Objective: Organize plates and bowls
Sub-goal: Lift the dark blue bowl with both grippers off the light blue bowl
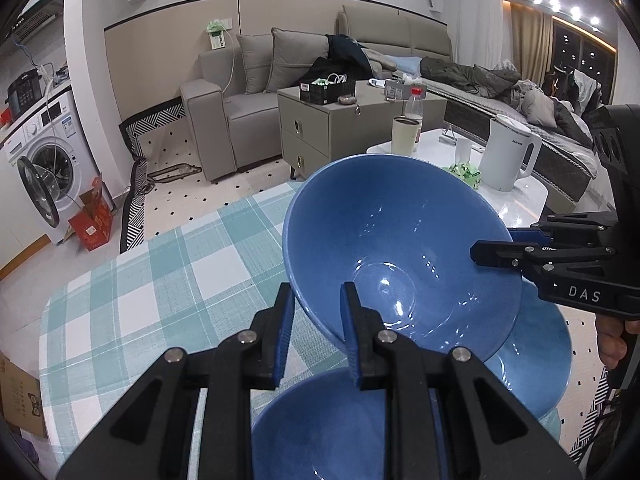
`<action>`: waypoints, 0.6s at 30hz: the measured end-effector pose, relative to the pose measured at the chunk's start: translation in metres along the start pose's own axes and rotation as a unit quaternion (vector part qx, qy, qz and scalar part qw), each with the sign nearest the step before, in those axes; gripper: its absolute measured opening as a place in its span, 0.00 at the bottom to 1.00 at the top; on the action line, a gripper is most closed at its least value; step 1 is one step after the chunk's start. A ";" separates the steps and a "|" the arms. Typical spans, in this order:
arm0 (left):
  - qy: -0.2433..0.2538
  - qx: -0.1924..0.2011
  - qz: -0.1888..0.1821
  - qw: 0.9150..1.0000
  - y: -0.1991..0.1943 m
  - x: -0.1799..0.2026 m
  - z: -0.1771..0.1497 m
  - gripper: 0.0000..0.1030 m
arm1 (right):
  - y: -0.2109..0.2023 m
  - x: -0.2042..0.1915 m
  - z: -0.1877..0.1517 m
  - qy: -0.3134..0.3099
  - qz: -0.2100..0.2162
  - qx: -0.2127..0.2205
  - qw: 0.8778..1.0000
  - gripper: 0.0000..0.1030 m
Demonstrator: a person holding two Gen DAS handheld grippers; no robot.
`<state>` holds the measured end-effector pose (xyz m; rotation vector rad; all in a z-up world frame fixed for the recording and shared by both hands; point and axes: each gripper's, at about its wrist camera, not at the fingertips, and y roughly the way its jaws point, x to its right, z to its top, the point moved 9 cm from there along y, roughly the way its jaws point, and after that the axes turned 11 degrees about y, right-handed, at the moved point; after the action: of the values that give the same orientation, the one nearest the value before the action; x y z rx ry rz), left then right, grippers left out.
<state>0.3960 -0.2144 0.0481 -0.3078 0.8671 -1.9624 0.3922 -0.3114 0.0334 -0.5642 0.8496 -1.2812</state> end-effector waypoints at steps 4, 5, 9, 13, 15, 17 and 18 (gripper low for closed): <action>0.003 0.009 0.007 1.000 -0.013 0.002 0.001 0.21 | -0.014 -0.004 -0.001 -0.006 0.002 0.009 1.000 0.21; 0.004 0.011 0.009 1.000 -0.017 0.003 0.001 0.21 | -0.017 -0.005 -0.001 -0.006 0.003 0.011 1.000 0.21; 0.006 0.020 0.016 1.000 -0.031 0.004 0.001 0.21 | -0.030 -0.011 -0.003 -0.010 0.006 0.018 1.000 0.21; 0.006 0.028 0.021 0.999 -0.045 0.005 -0.001 0.21 | -0.040 -0.016 -0.006 -0.013 0.012 0.024 1.000 0.21; 0.007 0.030 0.025 0.999 -0.050 0.004 -0.003 0.21 | -0.044 -0.019 -0.007 -0.015 0.016 0.026 0.999 0.21; 0.006 0.032 0.028 0.999 -0.056 0.003 -0.006 0.21 | -0.049 -0.023 -0.010 -0.018 0.020 0.028 0.999 0.21; 0.005 0.032 0.030 0.999 -0.058 0.003 -0.008 0.21 | -0.051 -0.026 -0.012 -0.020 0.021 0.029 0.999 0.21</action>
<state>0.3516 -0.1956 0.0819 -0.2312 0.8088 -1.9346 0.3510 -0.2961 0.0723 -0.5220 0.7855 -1.2481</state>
